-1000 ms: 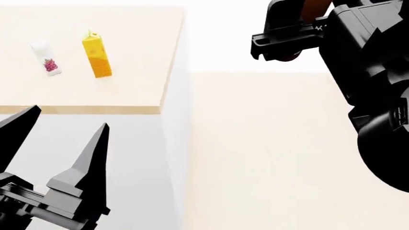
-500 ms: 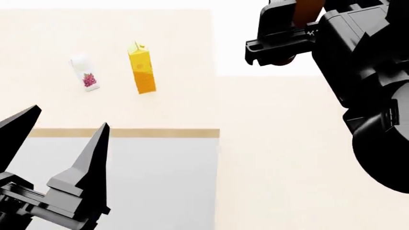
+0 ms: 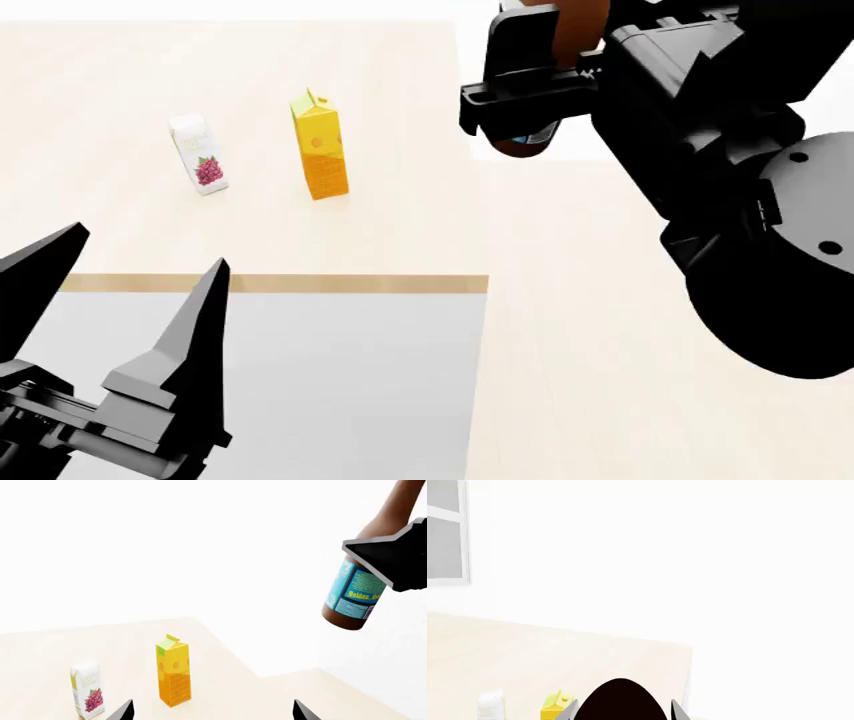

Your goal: Move the drinks to the dining counter.

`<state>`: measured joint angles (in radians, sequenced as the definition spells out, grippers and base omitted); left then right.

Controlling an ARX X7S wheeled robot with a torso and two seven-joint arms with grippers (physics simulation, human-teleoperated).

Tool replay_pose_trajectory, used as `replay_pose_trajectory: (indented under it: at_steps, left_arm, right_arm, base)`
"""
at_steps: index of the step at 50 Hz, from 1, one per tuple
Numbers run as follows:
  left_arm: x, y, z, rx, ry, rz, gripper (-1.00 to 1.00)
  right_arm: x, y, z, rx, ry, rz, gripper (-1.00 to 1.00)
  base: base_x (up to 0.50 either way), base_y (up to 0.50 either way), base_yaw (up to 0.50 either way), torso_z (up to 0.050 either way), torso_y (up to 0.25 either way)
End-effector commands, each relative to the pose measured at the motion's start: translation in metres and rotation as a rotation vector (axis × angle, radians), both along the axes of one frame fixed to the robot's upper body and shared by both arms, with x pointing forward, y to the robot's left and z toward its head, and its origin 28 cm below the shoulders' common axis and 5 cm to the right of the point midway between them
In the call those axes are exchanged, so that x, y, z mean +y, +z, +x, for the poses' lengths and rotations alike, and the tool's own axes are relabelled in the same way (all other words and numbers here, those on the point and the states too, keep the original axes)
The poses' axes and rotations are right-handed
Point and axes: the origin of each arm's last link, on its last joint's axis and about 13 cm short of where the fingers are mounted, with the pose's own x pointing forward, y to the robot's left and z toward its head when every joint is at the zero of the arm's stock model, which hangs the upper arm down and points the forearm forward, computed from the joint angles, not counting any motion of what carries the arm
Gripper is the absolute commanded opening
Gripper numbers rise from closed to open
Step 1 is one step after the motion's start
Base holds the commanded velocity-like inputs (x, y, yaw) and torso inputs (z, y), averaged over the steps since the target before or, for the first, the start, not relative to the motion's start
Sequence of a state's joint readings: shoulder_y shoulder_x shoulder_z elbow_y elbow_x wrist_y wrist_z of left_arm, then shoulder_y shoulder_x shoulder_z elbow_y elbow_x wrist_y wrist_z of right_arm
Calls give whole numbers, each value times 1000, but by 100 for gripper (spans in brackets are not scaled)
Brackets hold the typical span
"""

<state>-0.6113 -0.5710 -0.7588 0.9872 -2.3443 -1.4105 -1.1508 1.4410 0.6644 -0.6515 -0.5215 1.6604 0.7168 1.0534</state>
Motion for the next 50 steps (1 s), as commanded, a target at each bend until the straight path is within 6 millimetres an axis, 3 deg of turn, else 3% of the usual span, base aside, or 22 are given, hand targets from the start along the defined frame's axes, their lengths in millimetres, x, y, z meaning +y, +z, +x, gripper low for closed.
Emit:
replay_pose_trajectory:
  at_steps: [1, 19, 26, 33, 38, 50]
  left_arm:
    - [0, -1, 0, 2, -1, -2, 100]
    - [0, -2, 1, 7, -1, -3, 100]
    - [1, -3, 1, 9, 0, -5, 100]
    - [1, -4, 2, 13, -1, -5, 100]
    - [2, -7, 3, 20, 1, -5, 100]
    - [2, -11, 5, 30, -2, -8, 100]
  right_arm:
    - [11, 1, 8, 20, 48, 11, -100]
    - [17, -8, 42, 82, 31, -9, -100]
    - [22, -1, 56, 104, 49, 58, -100]
    - [23, 3, 82, 92, 36, 96, -100]
    - [27, -6, 105, 122, 33, 112, -100]
    - [39, -1, 125, 149, 82, 119, -100]
  base:
    - [0, 0, 0, 0, 0]
    - [0, 0, 0, 0, 1]
    - [0, 0, 0, 0, 0]
    - [0, 0, 0, 0, 0]
    - [0, 0, 0, 0, 0]
    - [0, 0, 0, 0, 1]
